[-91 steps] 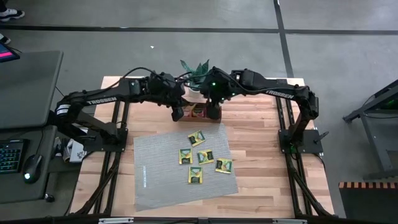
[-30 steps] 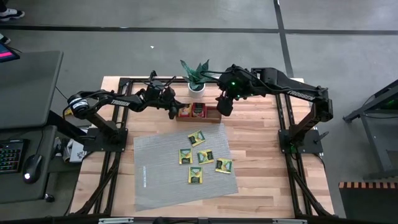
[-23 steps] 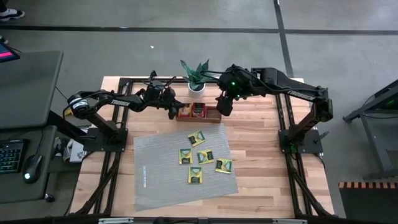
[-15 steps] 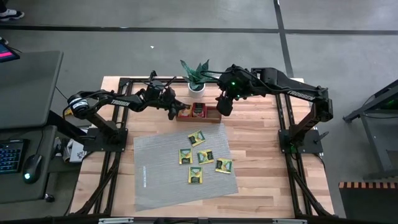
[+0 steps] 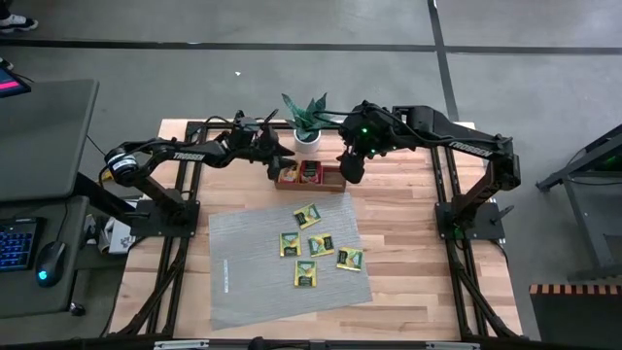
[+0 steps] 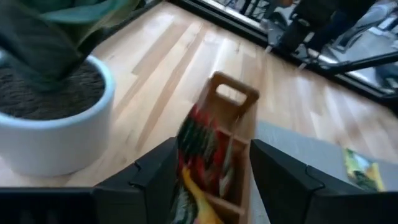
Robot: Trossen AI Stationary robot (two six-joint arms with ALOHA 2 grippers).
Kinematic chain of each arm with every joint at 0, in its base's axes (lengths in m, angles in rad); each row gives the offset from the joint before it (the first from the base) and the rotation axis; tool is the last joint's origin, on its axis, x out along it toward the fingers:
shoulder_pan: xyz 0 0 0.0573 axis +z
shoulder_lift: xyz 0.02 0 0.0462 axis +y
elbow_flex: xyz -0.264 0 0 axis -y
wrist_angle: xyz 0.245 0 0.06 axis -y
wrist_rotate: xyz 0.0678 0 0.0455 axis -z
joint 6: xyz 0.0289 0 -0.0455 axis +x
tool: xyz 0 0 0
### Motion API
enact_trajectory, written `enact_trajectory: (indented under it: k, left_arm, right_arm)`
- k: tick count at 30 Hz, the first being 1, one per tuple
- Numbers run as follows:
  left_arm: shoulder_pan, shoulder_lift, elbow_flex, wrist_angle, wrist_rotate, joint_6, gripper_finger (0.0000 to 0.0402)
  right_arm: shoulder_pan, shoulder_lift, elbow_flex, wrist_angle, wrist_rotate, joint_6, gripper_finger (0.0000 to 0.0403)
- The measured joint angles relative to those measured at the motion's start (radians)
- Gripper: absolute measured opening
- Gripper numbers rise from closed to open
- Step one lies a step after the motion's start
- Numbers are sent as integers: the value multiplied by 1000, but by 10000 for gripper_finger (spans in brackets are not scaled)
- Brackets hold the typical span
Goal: Pick & Place Tea
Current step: Put the yellow tea bag into the right section of the wooden organizer
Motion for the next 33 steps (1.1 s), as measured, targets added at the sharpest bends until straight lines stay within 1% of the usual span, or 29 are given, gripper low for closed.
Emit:
enact_trajectory:
  k: [3, 8, 12, 14, 16, 19, 24, 26, 28, 33]
  left_arm:
    - [0, 0, 45, -59, 46, -39, 199]
    - [0, -13, 126, -195, 155, -43, 199]
    - [1, -55, 171, -276, 150, -12, 199]
    - [2, -87, 184, -279, 112, -4, 199]
    - [19, -138, 187, -283, 97, -6, 199]
    - [44, -218, 189, -300, 100, -24, 199]
    - [28, -318, 186, -445, 105, -27, 199]
    - [-2, -343, 187, -496, 95, -20, 199]
    - [-42, -359, 180, -549, 60, -19, 199]
    - [-164, -407, 144, -632, -56, -64, 199]
  right_arm:
    - [0, 0, 0, -55, -37, 11, 233]
    - [22, 0, 0, -161, -5, 20, 230]
    - [54, 0, -1, -188, 0, 12, 230]
    - [72, -4, -32, -167, -17, 7, 229]
    - [86, -22, -106, -135, -32, 10, 229]
    - [110, -71, -274, -37, -51, 48, 229]
    - [155, -176, -585, 237, -116, 158, 227]
    - [175, -215, -689, 352, -141, 203, 228]
    - [195, -245, -775, 443, -152, 240, 228]
    - [234, -268, -906, 561, -167, 286, 223]
